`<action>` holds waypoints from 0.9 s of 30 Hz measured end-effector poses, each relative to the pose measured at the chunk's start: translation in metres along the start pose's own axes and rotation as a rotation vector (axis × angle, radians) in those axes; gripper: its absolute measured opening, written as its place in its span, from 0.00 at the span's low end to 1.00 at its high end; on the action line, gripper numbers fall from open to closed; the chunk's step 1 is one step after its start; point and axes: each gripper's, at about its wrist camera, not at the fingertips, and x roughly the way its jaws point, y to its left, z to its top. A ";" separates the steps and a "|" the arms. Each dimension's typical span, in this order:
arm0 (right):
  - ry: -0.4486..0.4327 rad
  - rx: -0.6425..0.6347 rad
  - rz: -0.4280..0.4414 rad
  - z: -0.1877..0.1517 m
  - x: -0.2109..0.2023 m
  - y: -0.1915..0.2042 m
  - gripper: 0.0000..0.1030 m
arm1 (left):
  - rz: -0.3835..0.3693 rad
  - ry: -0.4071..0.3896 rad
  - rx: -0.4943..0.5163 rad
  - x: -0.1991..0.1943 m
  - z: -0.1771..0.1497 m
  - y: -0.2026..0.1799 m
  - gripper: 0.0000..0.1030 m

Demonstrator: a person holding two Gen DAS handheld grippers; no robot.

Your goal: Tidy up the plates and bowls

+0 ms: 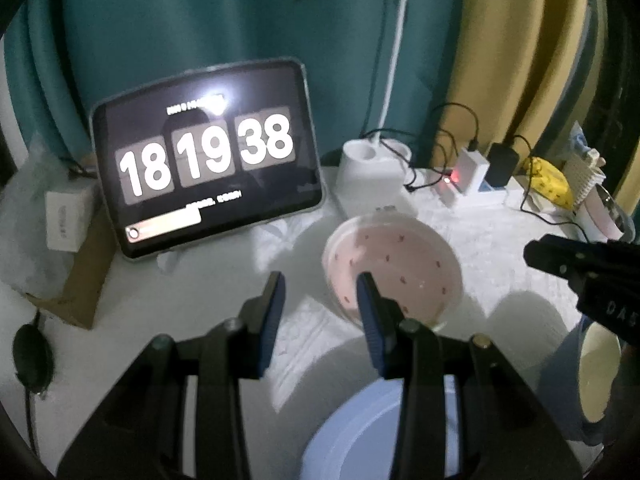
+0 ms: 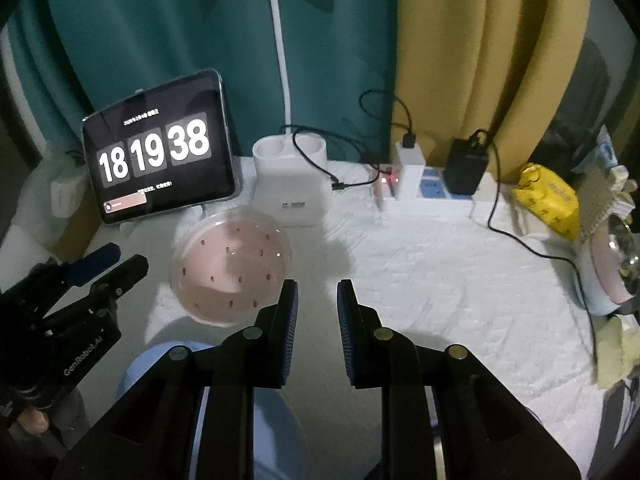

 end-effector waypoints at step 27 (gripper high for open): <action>0.183 0.067 0.024 0.017 0.104 0.018 0.34 | -0.035 0.153 0.049 0.084 0.008 -0.005 0.37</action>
